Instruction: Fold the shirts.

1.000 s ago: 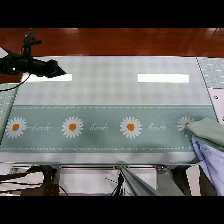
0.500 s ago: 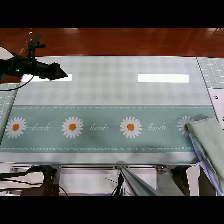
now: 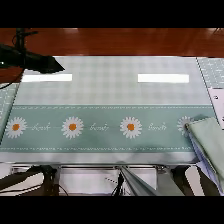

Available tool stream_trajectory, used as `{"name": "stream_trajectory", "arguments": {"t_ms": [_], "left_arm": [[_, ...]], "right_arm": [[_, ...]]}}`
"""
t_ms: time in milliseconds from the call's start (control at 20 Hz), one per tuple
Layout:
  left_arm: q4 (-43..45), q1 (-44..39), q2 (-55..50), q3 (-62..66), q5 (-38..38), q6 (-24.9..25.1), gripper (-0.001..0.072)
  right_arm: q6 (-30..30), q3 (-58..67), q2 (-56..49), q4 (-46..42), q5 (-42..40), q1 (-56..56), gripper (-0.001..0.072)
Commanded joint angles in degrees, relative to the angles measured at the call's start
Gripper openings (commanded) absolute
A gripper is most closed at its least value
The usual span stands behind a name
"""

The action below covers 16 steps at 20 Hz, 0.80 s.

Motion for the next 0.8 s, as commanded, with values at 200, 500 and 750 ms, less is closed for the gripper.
{"name": "stream_trajectory", "arguments": {"t_ms": [200,500,750], "left_arm": [[33.7,-19.1,1.7,1.0,-6.6,-11.9,0.072],[37.1,-21.9,-3.1,1.0,-8.1,-14.0,0.072],[37.1,-21.9,-5.1,1.1,-8.0,-13.9,0.072]], "right_arm": [[-1.0,0.0,-13.4,-12.4,-4.4,41.0,0.0616],[-0.5,0.0,-22.0,-15.7,-4.8,52.8,0.0613],[-0.5,0.0,-22.8,-15.3,-4.8,53.5,0.0613]]}}
